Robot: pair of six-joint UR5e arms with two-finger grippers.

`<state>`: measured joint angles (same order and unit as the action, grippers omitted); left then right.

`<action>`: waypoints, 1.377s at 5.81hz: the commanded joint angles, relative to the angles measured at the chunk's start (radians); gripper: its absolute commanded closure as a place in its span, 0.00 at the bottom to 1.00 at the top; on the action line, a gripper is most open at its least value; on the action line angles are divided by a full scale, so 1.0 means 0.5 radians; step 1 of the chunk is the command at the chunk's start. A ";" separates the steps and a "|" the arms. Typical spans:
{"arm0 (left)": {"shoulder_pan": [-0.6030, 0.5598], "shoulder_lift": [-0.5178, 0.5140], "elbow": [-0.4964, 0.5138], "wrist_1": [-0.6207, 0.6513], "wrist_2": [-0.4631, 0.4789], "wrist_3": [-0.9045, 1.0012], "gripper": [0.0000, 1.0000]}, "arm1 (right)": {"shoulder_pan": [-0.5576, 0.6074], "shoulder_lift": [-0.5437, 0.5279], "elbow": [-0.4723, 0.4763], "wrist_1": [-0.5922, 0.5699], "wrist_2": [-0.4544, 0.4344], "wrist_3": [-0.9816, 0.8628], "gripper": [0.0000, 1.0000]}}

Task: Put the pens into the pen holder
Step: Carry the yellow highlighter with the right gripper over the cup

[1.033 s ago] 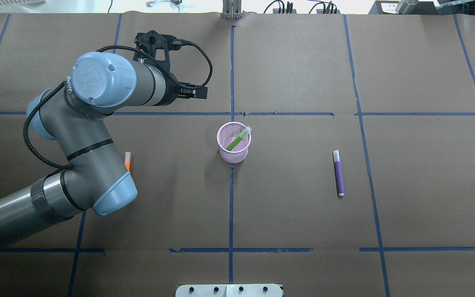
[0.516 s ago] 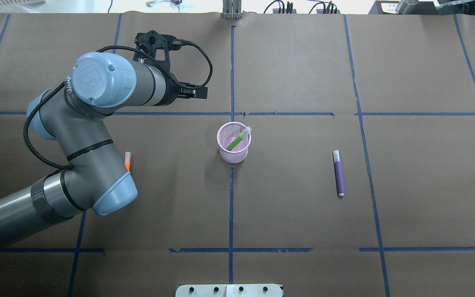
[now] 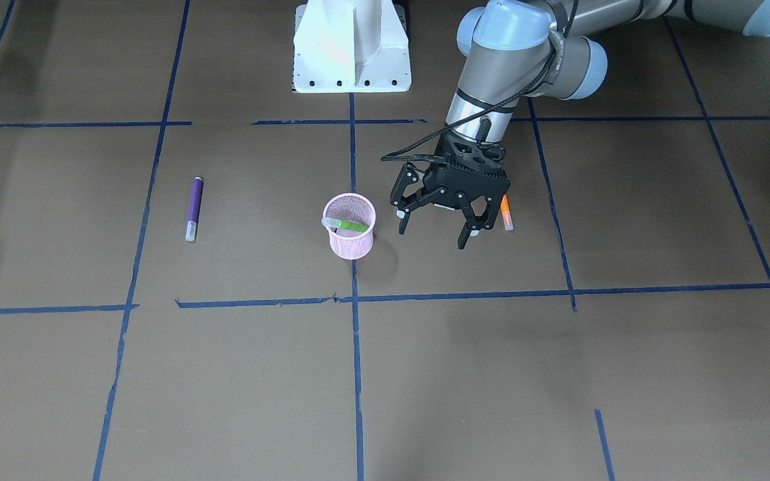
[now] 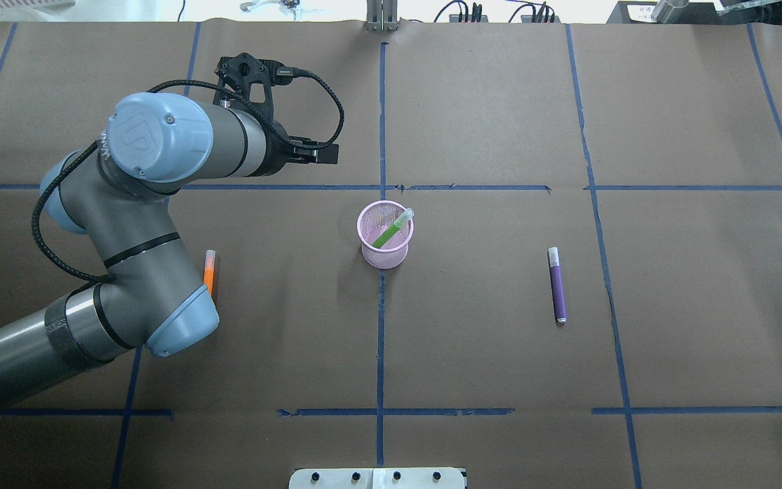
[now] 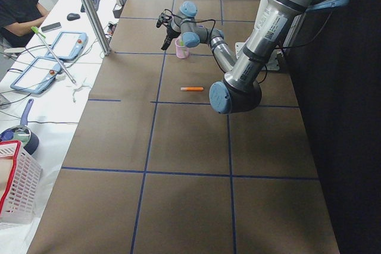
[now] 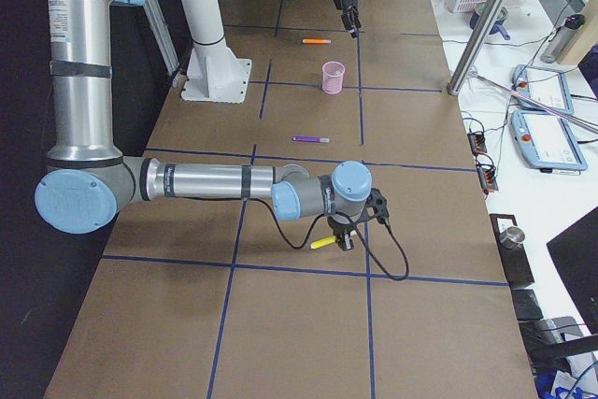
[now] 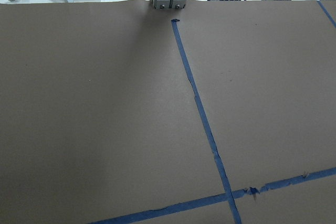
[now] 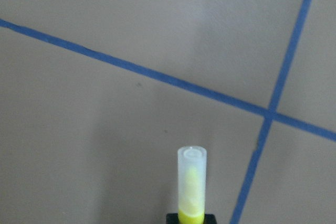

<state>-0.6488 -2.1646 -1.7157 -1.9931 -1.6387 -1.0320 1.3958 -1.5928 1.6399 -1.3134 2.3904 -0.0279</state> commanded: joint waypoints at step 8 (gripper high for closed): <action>0.000 0.123 -0.002 -0.048 -0.002 0.024 0.00 | -1.523 1.332 0.322 0.168 -1.472 2.090 1.00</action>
<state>-0.6489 -2.1107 -1.7165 -2.0067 -1.6398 -1.0201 0.7007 -0.9908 1.8040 -1.1301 1.7544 1.0128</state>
